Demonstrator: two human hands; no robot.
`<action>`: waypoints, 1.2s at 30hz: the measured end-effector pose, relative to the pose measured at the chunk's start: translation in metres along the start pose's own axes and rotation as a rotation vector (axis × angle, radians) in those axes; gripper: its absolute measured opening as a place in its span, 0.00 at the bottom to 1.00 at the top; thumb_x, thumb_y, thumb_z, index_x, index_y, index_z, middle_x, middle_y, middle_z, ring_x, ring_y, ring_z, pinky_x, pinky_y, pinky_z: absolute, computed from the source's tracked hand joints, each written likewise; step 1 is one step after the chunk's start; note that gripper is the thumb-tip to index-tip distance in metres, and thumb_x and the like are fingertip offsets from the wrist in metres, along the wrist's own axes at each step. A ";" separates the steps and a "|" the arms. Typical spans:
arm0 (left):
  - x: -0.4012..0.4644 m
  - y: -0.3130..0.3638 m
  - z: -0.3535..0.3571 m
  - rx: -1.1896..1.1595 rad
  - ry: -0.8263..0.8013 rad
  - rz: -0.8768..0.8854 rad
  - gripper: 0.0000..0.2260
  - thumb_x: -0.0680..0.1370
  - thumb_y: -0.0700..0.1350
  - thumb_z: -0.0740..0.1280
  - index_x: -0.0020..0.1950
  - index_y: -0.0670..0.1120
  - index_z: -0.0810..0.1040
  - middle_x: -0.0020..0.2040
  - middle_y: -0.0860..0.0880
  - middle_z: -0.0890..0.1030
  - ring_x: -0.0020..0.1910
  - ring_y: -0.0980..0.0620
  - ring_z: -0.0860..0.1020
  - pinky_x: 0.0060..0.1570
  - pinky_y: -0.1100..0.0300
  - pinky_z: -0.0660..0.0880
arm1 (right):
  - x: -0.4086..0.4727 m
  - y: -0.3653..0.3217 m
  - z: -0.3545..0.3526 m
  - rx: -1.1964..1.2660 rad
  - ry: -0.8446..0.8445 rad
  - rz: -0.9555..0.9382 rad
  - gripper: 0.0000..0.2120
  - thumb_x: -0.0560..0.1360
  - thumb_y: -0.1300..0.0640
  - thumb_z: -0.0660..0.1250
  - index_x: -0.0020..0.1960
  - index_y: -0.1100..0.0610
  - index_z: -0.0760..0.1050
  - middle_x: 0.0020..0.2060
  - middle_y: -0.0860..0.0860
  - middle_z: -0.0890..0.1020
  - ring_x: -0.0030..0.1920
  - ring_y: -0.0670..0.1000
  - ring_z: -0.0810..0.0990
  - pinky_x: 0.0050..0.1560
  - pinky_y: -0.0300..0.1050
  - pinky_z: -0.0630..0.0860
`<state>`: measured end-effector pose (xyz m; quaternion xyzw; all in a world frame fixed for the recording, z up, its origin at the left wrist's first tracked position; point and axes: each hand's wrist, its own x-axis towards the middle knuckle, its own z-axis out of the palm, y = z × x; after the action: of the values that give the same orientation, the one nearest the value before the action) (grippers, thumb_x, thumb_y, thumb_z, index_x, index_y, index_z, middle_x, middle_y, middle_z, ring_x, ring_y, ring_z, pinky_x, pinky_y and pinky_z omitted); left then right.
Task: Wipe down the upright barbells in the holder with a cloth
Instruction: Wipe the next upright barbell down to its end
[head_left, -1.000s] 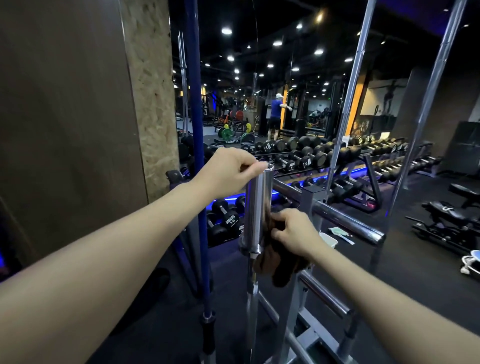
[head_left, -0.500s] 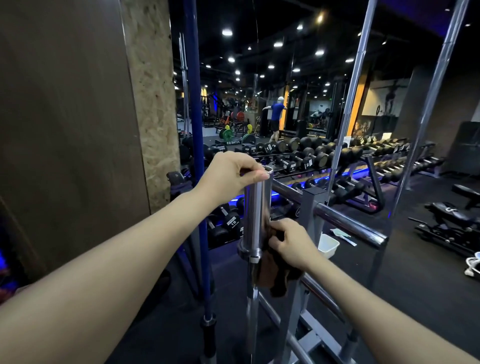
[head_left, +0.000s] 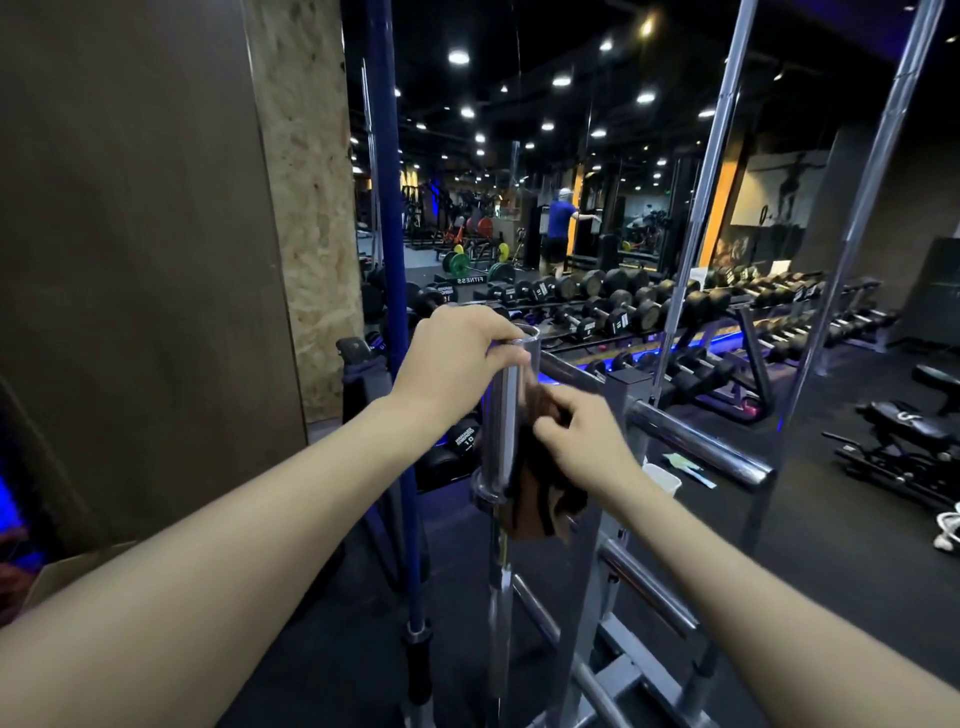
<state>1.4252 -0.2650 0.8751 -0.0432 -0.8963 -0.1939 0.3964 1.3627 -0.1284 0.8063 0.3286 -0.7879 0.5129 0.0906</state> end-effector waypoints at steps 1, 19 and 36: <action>0.001 -0.002 0.000 -0.033 -0.012 -0.010 0.10 0.73 0.47 0.72 0.52 0.46 0.84 0.49 0.50 0.84 0.50 0.51 0.79 0.48 0.62 0.69 | -0.007 0.010 0.005 -0.032 -0.043 0.036 0.21 0.61 0.58 0.58 0.50 0.56 0.81 0.37 0.51 0.82 0.39 0.46 0.76 0.44 0.45 0.73; 0.010 0.000 0.006 0.006 -0.177 0.071 0.10 0.77 0.50 0.68 0.54 0.48 0.84 0.52 0.49 0.84 0.53 0.50 0.79 0.54 0.54 0.74 | 0.002 -0.021 -0.021 0.168 0.214 -0.003 0.16 0.70 0.66 0.65 0.56 0.57 0.79 0.47 0.51 0.83 0.47 0.47 0.78 0.56 0.46 0.74; 0.010 -0.024 0.000 -0.325 -0.204 0.096 0.12 0.75 0.39 0.70 0.58 0.42 0.81 0.55 0.50 0.82 0.55 0.60 0.78 0.57 0.74 0.69 | 0.001 -0.009 -0.012 0.077 0.164 -0.033 0.17 0.66 0.64 0.63 0.53 0.59 0.80 0.47 0.51 0.83 0.51 0.53 0.81 0.59 0.49 0.75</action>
<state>1.4126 -0.2878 0.8747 -0.1687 -0.8856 -0.3116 0.3002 1.3652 -0.1209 0.8193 0.3018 -0.7521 0.5662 0.1508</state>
